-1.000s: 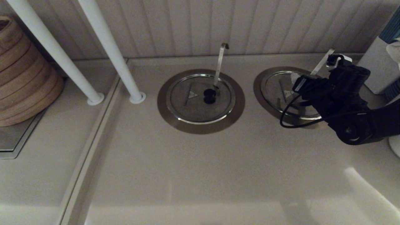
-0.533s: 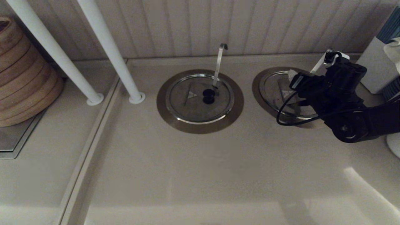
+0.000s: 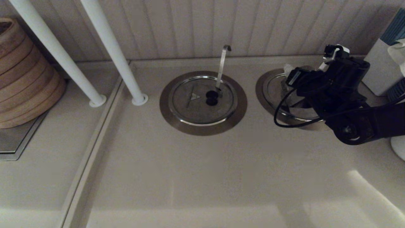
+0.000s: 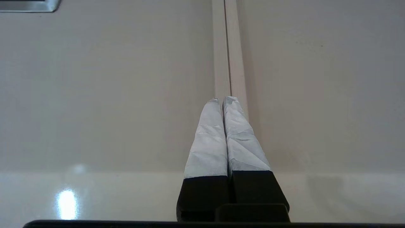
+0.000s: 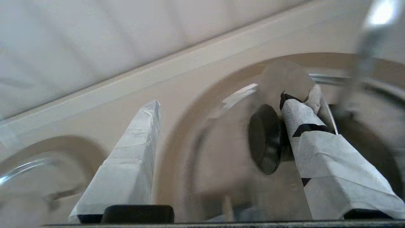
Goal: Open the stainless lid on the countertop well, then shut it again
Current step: Open the lid
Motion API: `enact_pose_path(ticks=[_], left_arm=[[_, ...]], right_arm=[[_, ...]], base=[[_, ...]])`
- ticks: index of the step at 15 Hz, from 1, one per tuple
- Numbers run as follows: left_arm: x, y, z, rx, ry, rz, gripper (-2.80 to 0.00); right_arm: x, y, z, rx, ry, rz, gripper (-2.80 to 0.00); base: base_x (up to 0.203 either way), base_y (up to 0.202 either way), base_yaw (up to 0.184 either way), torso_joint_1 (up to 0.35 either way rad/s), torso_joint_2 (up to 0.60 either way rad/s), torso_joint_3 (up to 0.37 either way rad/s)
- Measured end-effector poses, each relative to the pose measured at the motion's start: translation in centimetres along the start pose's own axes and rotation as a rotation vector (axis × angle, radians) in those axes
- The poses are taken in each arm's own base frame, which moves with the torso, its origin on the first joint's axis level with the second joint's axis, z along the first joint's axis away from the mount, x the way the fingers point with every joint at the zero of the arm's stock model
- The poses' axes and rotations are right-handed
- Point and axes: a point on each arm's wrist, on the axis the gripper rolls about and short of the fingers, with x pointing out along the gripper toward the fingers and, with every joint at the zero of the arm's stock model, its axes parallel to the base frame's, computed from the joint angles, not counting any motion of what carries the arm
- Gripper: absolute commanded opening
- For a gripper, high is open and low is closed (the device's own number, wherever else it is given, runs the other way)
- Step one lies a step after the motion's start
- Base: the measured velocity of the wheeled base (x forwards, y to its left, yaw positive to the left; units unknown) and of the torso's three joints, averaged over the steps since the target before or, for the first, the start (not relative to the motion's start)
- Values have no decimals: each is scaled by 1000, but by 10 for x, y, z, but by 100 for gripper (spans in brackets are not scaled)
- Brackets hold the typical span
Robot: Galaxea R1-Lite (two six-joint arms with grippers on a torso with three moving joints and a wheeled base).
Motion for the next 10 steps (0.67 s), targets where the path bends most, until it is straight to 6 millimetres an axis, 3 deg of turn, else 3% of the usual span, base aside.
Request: enact_pose_path(ticks=[10], left_arm=[[0, 0, 0, 0, 0, -1, -280]], right_arm=[[-22, 32, -14, 19, 76, 83, 0]], base=[[0, 0, 0, 4, 2, -2]])
